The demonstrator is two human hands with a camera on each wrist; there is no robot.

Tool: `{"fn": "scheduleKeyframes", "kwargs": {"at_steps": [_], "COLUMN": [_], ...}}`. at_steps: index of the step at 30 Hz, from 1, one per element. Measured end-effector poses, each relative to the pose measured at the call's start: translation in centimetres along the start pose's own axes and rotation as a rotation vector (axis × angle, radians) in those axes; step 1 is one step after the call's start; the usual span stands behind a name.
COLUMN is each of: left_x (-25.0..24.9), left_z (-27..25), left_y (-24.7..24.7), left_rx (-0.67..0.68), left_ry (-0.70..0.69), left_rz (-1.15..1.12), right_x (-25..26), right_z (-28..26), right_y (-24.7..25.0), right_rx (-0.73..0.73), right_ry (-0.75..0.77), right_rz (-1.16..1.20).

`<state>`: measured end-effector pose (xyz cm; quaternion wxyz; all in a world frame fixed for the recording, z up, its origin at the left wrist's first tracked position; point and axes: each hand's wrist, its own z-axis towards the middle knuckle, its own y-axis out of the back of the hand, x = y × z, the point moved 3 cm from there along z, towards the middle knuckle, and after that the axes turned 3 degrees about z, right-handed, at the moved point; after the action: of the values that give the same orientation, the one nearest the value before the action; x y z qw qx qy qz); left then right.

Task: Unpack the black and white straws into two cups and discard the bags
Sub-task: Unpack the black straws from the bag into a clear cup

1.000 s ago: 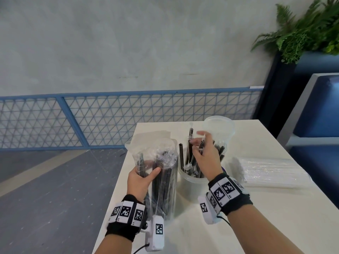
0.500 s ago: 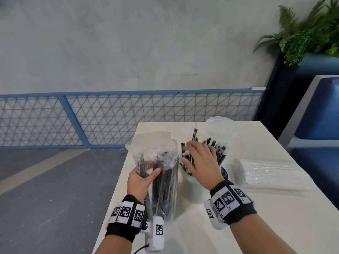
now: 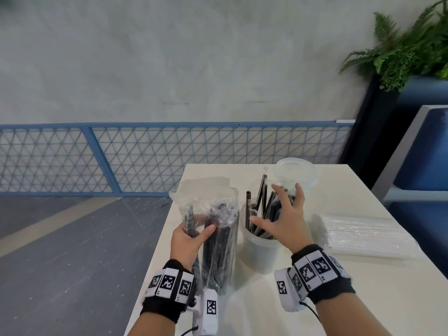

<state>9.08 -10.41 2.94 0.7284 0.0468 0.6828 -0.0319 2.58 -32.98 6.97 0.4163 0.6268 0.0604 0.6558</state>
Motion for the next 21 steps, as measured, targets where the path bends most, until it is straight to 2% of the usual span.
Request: {"fn": "scheduleKeyframes", "kwargs": {"at_steps": [3,9,11,13,15,17,19,21], "left_x": [0.0,0.2,0.2,0.3,0.5,0.5,0.5,0.3], "left_z": [0.0,-0.2,-0.1,0.0,0.0,0.0,0.0,0.0], "left_y": [-0.1,-0.4,-0.3,-0.1,0.0,0.0,0.1,0.2], "left_rx": [0.006,0.026,0.023,0.016,0.011,0.007,-0.003,-0.007], "left_ry": [0.000,0.005,0.004,0.007,0.014,0.017,0.016,-0.001], "left_rz": [-0.010,-0.027,-0.026,-0.021,-0.010,-0.017,-0.030,-0.030], "right_x": [0.3,1.5,2.4,2.8,3.2,4.5,5.8,6.4], "right_z": [0.2,1.0,1.4,1.5,1.0,0.0,-1.3,-2.3], "right_y": [-0.7,-0.2,0.3,0.2,0.3,0.5,-0.1,-1.6], "right_rx": [-0.016,-0.127,-0.100,-0.059,-0.177,-0.263,-0.180,0.003], "right_ry": [0.115,0.253,0.290,0.256,0.282,0.375,0.418,0.361], "right_rz": [-0.061,0.061,0.062,-0.043,-0.147,-0.025,0.091,0.091]}}
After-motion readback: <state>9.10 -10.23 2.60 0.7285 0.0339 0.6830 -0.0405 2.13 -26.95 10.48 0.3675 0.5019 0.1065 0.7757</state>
